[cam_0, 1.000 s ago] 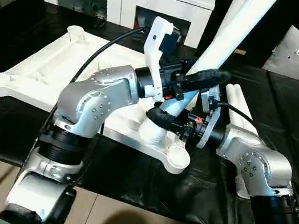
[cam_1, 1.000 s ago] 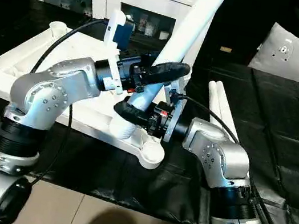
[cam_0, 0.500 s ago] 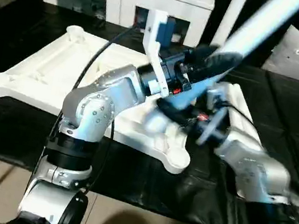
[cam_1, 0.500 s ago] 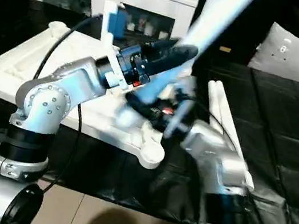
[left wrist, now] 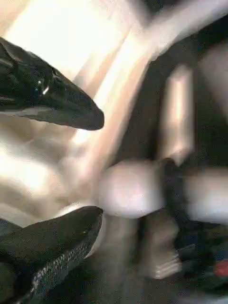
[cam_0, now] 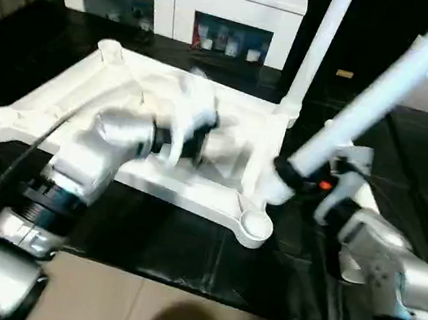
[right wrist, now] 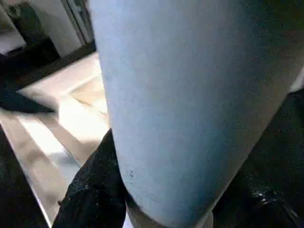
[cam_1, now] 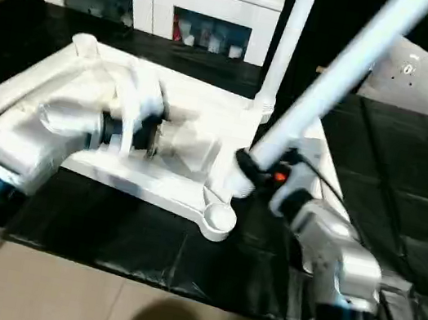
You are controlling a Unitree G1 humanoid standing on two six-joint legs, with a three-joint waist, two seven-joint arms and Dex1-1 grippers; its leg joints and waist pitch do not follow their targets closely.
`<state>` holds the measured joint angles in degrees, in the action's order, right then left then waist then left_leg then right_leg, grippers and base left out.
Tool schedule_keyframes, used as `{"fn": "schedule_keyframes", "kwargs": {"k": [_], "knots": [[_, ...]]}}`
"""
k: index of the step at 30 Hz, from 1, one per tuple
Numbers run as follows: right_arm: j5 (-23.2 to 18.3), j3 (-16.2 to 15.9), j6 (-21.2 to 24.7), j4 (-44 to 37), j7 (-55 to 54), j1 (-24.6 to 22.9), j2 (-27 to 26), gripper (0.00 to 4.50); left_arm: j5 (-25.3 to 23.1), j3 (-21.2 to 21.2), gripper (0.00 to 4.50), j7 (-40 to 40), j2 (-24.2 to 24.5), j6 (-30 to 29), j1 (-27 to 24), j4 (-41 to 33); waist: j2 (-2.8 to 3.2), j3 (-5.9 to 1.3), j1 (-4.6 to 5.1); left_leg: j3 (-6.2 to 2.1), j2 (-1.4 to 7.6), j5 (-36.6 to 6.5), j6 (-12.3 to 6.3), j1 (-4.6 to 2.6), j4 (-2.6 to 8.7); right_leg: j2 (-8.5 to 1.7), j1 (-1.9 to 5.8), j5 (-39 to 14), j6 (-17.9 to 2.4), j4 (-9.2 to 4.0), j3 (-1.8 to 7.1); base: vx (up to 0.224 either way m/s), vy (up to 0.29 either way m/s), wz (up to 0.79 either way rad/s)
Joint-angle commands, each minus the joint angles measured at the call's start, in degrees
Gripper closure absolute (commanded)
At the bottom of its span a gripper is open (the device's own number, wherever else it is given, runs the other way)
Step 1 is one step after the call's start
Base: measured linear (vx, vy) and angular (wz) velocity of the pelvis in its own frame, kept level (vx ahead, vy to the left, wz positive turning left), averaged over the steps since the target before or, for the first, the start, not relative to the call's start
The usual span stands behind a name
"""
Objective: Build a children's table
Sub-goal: Pick table leg, then insert table leg to table base
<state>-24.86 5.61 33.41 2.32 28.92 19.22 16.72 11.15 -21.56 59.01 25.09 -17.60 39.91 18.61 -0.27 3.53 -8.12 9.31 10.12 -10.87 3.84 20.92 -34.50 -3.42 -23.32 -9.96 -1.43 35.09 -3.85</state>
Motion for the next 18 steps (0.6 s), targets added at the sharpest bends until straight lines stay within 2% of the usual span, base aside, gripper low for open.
{"fn": "schedule_keyframes", "kwargs": {"k": [1,2,4,6,7,8,10,11,12,13,14,16,18], "knots": [[2.1,-0.4,-0.1,-1.4,-1.0,-0.6,1.0,2.59,-2.9,-2.4,1.78,3.5,0.5,3.6,0.0,2.2,0.52,-4.44,0.19,-0.68,2.32,-6.8,1.55,-0.43,4.07,-4.7,3.57,-9.6,-7.5,-3.81,3.0,0.0,0.0,0.0],[2.9,-0.4,-0.8,-1.9,-1.4,-1.5,1.2,2.59,-5.3,-3.6,1.85,4.7,0.3,7.8,0.8,6.6,0.44,-4.46,0.16,-0.63,2.23,-6.8,1.51,-0.37,4.01,-4.72,3.65,-9.9,-7.5,-3.93,3.0,0.0,0.0,0.0],[2.5,-0.3,-0.8,-2.4,-1.6,-1.9,1.1,2.59,-6.2,-4.1,1.85,5.3,0.2,9.5,1.3,8.9,0.53,-4.46,0.12,-0.65,2.29,-8.2,1.54,-0.46,4.07,-4.93,3.68,-12.5,-7.0,-4.18,2.98,0.0,0.0,0.0],[2.5,-0.6,-0.5,-2.9,-2.1,-2.4,1.4,2.59,-8.6,-5.3,2.16,6.2,-0.4,15.0,2.6,14.8,0.64,-4.4,0.25,-0.77,2.34,-8.6,1.5,-0.31,4.18,-4.97,3.73,-13.5,-6.9,-4.35,2.92,0.0,0.0,0.0],[2.5,-0.6,-0.5,-2.9,-2.1,-2.4,1.4,2.59,-8.6,-5.3,2.16,6.2,-0.4,15.0,2.6,14.8,0.75,-4.42,0.27,-0.72,2.38,-9.1,1.53,-0.54,4.16,-4.93,3.59,-14.0,-6.7,-4.43,2.94,0.0,0.0,0.0],[2.7,-0.9,-0.5,-3.1,-2.1,-2.5,1.5,2.59,-9.4,-5.9,2.29,6.3,-0.4,16.2,3.1,16.5,0.81,-4.45,0.28,-0.81,2.44,-9.0,1.55,-0.45,4.16,-5.0,3.68,-13.5,-7.0,-4.27,2.96,0.0,0.0,0.0],[3.3,-1.6,-0.7,-3.0,-1.7,-2.9,2.0,2.59,-10.5,-7.0,2.33,7.2,-0.7,18.8,4.5,20.7,1.09,-4.39,0.26,-0.72,2.32,-9.6,1.34,-0.65,4.12,-4.88,3.42,-13.7,-7.2,-4.47,2.94,0.0,0.0,0.0],[4.0,-2.1,-1.2,-3.2,-1.3,-3.1,2.2,2.59,-11.0,-7.0,2.33,7.6,-1.3,20.8,5.6,24.1,1.01,-4.44,0.22,-0.72,2.31,-9.6,1.31,-0.56,4.1,-4.9,3.56,-13.2,-7.5,-4.49,2.97,0.0,0.0,0.0],[4.3,-2.2,-1.4,-3.3,-1.2,-3.1,2.3,2.59,-11.3,-6.9,2.54,7.7,-1.6,21.5,6.0,25.4,1.15,-4.43,0.18,-0.66,2.21,-9.5,1.29,-0.49,4.03,-4.89,3.58,-13.2,-7.4,-4.52,2.99,0.0,0.0,0.0],[4.6,-2.4,-1.6,-3.5,-1.1,-3.3,2.3,2.59,-11.7,-6.6,2.73,7.9,-2.1,22.7,6.7,27.3,1.05,-4.61,0.07,-0.8,2.41,-9.2,1.41,-0.54,4.06,-5.04,3.69,-12.2,-7.9,-4.25,2.99,0.0,0.0,0.0],[4.7,-2.5,-1.5,-3.9,-1.0,-3.5,2.3,2.59,-11.9,-6.3,2.73,7.9,-2.5,23.4,7.2,28.8,1.25,-4.57,0.1,-0.86,2.51,-9.1,1.37,-0.49,4.06,-5.07,3.66,-11.3,-8.4,-4.11,2.98,0.0,0.0,0.0],[4.4,-2.8,-1.2,-4.6,-0.9,-4.0,2.5,2.59,-12.1,-5.5,2.92,8.0,-3.4,24.1,8.2,32.1,1.08,-4.64,0.01,-0.67,2.44,-9.1,1.04,-0.69,3.92,-5.04,3.64,-10.4,-9.0,-4.11,3.0,0.0,0.0,0.0],[3.3,-2.2,-0.8,-4.9,-0.8,-4.1,2.0,2.59,-11.3,-4.4,3.19,8.2,-4.3,23.7,8.7,34.0,0.97,-4.64,0.0,-0.79,2.57,-9.0,0.86,-0.47,3.98,-5.25,3.85,-10.3,-9.6,-3.97,2.98,0.0,0.0,0.0]]}}
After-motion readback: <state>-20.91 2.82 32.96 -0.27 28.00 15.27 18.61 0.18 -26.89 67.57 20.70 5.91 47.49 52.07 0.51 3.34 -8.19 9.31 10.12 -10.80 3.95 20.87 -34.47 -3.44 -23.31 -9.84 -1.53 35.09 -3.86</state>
